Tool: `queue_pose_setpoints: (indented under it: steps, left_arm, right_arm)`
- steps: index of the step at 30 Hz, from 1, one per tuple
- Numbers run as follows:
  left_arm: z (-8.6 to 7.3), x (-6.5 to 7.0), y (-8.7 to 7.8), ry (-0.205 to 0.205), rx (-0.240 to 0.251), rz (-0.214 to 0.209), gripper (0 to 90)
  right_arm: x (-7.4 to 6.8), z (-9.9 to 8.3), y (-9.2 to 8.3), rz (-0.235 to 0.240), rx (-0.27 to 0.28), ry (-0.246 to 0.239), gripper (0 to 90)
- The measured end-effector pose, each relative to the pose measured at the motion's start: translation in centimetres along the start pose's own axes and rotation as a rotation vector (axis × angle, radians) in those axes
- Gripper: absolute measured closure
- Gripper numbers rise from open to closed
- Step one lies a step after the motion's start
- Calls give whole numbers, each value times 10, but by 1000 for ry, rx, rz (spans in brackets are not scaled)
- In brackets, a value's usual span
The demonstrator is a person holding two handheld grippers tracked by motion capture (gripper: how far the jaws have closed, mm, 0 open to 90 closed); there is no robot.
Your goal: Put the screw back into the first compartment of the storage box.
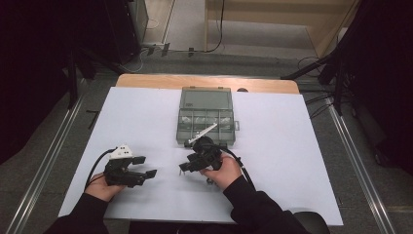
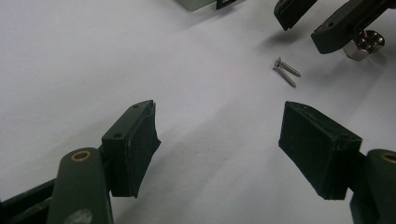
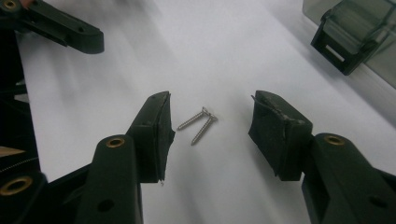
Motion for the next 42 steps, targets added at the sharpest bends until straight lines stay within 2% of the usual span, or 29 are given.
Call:
queue_pose_setpoints:
  steps: [9,16,22,30,42]
  left_arm:
    - [0,0,0,-1,1,-1,273]
    - [0,0,0,-2,4,-2,273]
    - [0,-1,0,-3,3,-1,272]
    - [1,-1,-1,-5,4,-3,273]
    - [1,-1,-1,-3,4,-4,273]
  right_arm:
    - [-2,-3,7,-31,-18,-18,536]
    - [-5,-6,12,-45,-28,-30,649]
    - [-6,-7,15,-43,-50,-33,700]
    - [-7,-7,17,-73,-47,-47,771]
    - [-3,-7,17,-83,-44,-60,867]
Point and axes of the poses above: each handheld gripper's, and its own axes: y roughly forward along the jaws, z roughly out of its top, x roughly to its right, the point moved 5 cm from there along y, roughly forward along the jaws, and after that the axes turned 6 degrees about x, right-handed, at the moved point
